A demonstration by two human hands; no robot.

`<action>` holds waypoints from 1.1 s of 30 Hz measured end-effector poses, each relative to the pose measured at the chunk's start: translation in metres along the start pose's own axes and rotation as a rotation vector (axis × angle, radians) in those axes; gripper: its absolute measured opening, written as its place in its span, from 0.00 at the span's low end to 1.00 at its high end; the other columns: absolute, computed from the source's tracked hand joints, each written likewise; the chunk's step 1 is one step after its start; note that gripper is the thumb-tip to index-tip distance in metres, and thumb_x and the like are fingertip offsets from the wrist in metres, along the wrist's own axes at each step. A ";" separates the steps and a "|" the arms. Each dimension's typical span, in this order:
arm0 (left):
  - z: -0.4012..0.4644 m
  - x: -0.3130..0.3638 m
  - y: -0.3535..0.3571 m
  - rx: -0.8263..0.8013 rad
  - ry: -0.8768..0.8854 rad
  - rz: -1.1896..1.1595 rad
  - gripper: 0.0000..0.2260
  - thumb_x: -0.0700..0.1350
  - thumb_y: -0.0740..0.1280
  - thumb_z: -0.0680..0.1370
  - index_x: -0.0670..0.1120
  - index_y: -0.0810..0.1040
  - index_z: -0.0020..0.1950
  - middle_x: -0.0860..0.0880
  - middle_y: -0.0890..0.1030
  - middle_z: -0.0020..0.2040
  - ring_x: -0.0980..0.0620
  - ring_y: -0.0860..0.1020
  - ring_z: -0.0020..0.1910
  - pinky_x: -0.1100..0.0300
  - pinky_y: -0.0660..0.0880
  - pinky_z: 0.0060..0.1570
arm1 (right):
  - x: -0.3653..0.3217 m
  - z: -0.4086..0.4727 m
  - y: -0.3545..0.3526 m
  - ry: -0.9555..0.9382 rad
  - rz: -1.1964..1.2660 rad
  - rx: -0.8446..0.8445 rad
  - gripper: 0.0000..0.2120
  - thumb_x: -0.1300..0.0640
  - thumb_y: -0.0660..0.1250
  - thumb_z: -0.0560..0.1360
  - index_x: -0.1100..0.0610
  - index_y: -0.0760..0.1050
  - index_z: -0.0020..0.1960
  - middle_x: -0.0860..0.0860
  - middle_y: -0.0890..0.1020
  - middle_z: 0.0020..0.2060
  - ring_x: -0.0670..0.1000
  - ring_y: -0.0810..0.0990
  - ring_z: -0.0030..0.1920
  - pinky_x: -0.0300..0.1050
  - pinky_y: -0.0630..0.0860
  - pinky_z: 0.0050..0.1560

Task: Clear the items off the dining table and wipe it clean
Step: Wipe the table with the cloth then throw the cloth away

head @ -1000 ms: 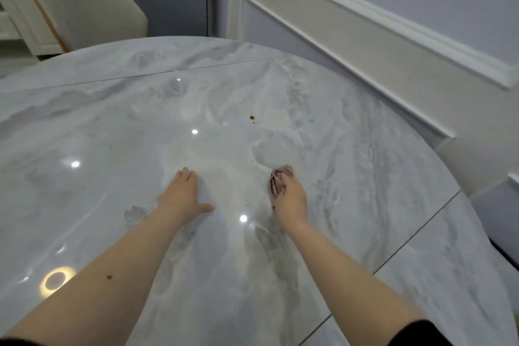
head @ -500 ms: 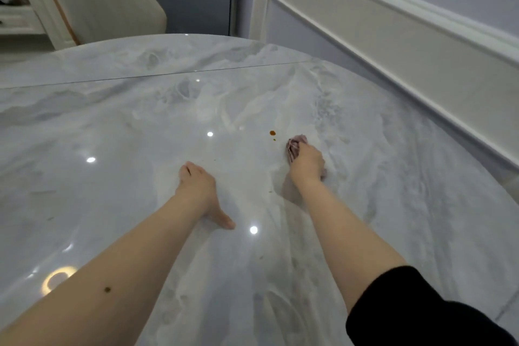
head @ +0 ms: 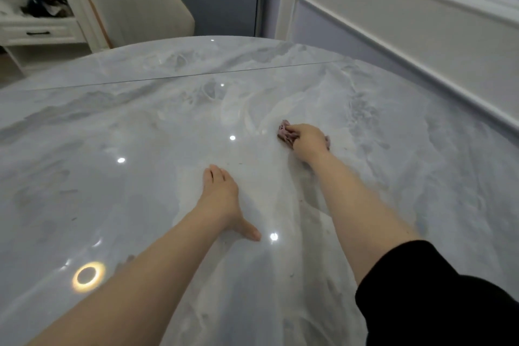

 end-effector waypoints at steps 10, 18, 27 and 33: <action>-0.033 -0.035 0.004 0.330 0.116 -0.095 0.65 0.83 0.46 0.47 0.50 0.39 0.77 0.49 0.36 0.77 0.50 0.37 0.76 0.43 0.35 0.72 | -0.036 -0.130 -0.005 -0.376 0.113 -0.078 0.27 0.69 0.55 0.67 0.54 0.79 0.59 0.56 0.81 0.57 0.58 0.76 0.61 0.52 0.71 0.62; -0.028 -0.067 0.019 0.363 -0.048 -0.141 0.64 0.83 0.49 0.52 0.44 0.37 0.77 0.45 0.37 0.77 0.48 0.35 0.76 0.45 0.36 0.74 | 0.006 -0.072 -0.005 -0.016 0.015 0.029 0.29 0.66 0.58 0.72 0.45 0.69 0.69 0.48 0.72 0.68 0.54 0.70 0.67 0.55 0.65 0.68; -0.016 -0.074 0.019 0.247 -0.050 -0.260 0.55 0.76 0.58 0.65 0.44 0.38 0.76 0.46 0.35 0.77 0.50 0.33 0.75 0.50 0.32 0.71 | -0.127 -0.080 0.046 -0.472 0.248 -0.027 0.24 0.71 0.58 0.67 0.56 0.80 0.58 0.57 0.79 0.60 0.58 0.76 0.62 0.52 0.68 0.66; -0.030 -0.090 0.010 0.255 0.143 -0.540 0.23 0.45 0.52 0.82 0.46 0.50 0.77 0.47 0.45 0.78 0.53 0.42 0.77 0.57 0.36 0.73 | -0.117 -0.159 0.039 -0.595 0.322 -0.170 0.24 0.68 0.53 0.61 0.65 0.83 0.49 0.61 0.83 0.50 0.57 0.81 0.53 0.40 0.73 0.58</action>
Point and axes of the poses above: each hand's wrist, its own z-axis towards the middle knuckle, its own y-axis out of the palm, x = y × z, the point moved 8 cm from there along z, towards the middle knuckle
